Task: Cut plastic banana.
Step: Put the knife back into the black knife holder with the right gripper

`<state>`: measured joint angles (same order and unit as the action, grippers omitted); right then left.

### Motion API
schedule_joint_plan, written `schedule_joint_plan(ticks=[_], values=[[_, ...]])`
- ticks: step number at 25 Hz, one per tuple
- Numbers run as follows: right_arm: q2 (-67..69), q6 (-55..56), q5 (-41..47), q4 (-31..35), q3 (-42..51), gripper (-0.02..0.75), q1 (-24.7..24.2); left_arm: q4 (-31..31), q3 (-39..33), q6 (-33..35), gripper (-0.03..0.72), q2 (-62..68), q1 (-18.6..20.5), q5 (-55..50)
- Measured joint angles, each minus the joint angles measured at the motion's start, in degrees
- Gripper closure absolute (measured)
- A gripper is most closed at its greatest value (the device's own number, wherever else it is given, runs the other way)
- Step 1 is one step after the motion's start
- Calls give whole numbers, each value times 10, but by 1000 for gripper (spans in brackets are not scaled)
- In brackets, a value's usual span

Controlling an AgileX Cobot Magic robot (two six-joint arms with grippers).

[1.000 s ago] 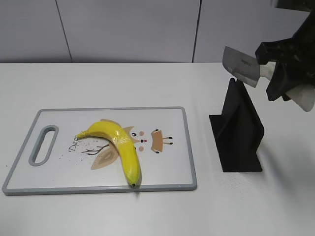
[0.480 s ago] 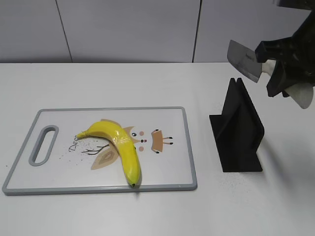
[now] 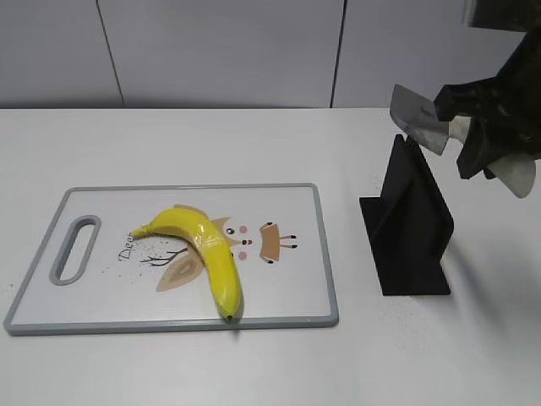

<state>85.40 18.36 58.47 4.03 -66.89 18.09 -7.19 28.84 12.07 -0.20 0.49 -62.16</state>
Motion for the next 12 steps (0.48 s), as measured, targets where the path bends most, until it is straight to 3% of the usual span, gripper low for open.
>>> schedule_joint_plan(ticks=[12], values=[[44, -8, 41, 24, 0, 576, 0, -3, 0, 0, 95, 0, 0, -1]])
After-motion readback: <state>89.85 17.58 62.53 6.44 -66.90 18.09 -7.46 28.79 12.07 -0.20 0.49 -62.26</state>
